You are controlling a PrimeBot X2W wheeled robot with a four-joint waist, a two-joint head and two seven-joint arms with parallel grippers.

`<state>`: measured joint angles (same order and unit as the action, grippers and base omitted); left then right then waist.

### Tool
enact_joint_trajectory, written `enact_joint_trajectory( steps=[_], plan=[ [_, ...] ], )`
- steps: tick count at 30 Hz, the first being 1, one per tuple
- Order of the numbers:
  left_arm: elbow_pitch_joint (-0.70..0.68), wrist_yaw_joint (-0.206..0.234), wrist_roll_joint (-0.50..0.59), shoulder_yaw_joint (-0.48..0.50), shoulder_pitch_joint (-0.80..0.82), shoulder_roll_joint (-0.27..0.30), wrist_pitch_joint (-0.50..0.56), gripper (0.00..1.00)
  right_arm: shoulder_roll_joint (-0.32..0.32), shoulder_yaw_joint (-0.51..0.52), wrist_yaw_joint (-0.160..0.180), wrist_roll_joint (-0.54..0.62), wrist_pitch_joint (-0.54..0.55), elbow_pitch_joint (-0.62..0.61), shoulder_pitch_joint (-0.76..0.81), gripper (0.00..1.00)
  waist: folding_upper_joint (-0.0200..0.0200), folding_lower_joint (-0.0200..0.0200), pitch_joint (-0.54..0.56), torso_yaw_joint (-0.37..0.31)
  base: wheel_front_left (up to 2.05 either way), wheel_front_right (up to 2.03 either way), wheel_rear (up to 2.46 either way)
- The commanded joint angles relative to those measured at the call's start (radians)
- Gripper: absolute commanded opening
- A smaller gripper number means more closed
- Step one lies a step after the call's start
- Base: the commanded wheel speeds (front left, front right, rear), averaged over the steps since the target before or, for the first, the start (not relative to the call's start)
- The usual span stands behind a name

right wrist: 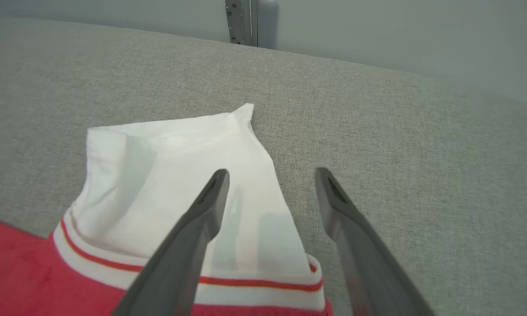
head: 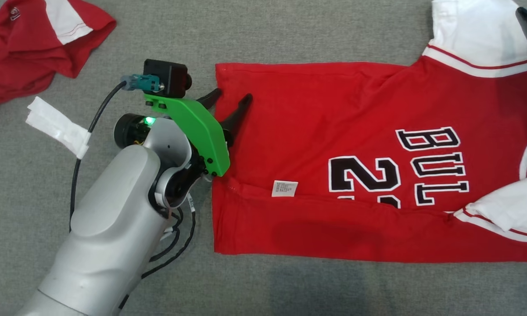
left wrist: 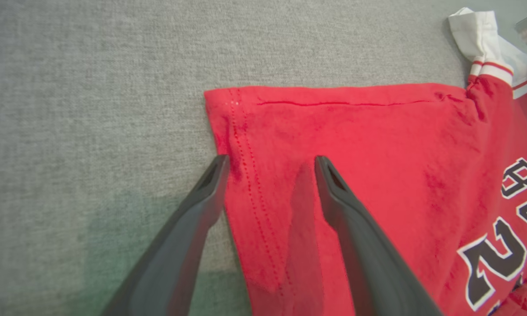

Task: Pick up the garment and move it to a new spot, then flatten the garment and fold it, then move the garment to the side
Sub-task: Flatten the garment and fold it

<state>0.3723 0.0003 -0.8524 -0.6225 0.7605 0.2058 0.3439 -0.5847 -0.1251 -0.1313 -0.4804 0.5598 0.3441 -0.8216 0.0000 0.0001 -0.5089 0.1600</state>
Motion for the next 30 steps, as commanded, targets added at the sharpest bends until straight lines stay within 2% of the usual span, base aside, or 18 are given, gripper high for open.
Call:
enact_joint_trajectory(
  steps=[1, 9, 19, 20, 21, 22, 23, 30],
  plan=[
    [0.025, -0.011, 0.008, -0.007, 0.019, -0.013, -0.008, 1.0, 0.003, -0.01, 0.001, 0.018, -0.012, 0.033, -0.015, 1.0, 0.0, -0.0001, -0.038, 0.043, 0.0, 0.0, 0.0],
    [0.141, -0.059, 0.009, -0.026, 0.08, -0.075, -0.049, 1.0, 0.026, -0.083, 0.001, -0.003, -0.032, 0.162, -0.067, 1.0, 0.0, -0.0001, -0.052, 0.058, 0.0, 0.0, 0.0],
    [0.277, -0.074, 0.019, -0.032, 0.115, -0.084, -0.097, 1.0, 0.018, -0.181, 0.0, -0.059, -0.062, 0.215, -0.076, 1.0, 0.0, -0.0001, -0.049, 0.048, 0.0, 0.0, 0.0],
    [0.287, -0.076, 0.017, -0.033, 0.118, -0.087, -0.099, 0.97, 0.018, -0.189, 0.0, -0.068, -0.067, 0.217, -0.077, 0.85, 0.0, -0.0001, -0.049, 0.048, 0.0, 0.0, 0.0],
    [0.297, -0.08, 0.012, -0.036, 0.121, -0.091, -0.096, 0.64, 0.019, -0.198, 0.0, -0.077, -0.074, 0.217, -0.079, 0.32, 0.0, -0.0001, -0.048, 0.047, 0.0, 0.0, 0.0],
    [0.305, -0.086, 0.006, -0.039, 0.122, -0.095, -0.093, 0.2, 0.023, -0.206, 0.0, -0.09, -0.081, 0.216, -0.081, 0.32, 0.0, -0.0001, -0.047, 0.047, 0.0, 0.0, 0.0],
    [0.313, -0.091, 0.003, -0.041, 0.122, -0.1, -0.095, 0.0, 0.027, -0.212, 0.0, -0.103, -0.089, 0.216, -0.084, 0.0, 0.0, -0.0001, -0.046, 0.046, 0.0, 0.0, 0.0],
    [0.344, -0.109, -0.006, -0.032, 0.118, -0.11, -0.171, 0.0, 0.01, -0.233, 0.0, -0.168, -0.224, 0.201, -0.107, 0.0, 0.0, -0.0001, -0.009, 0.028, 0.0, 0.0, 0.0]
  ],
)
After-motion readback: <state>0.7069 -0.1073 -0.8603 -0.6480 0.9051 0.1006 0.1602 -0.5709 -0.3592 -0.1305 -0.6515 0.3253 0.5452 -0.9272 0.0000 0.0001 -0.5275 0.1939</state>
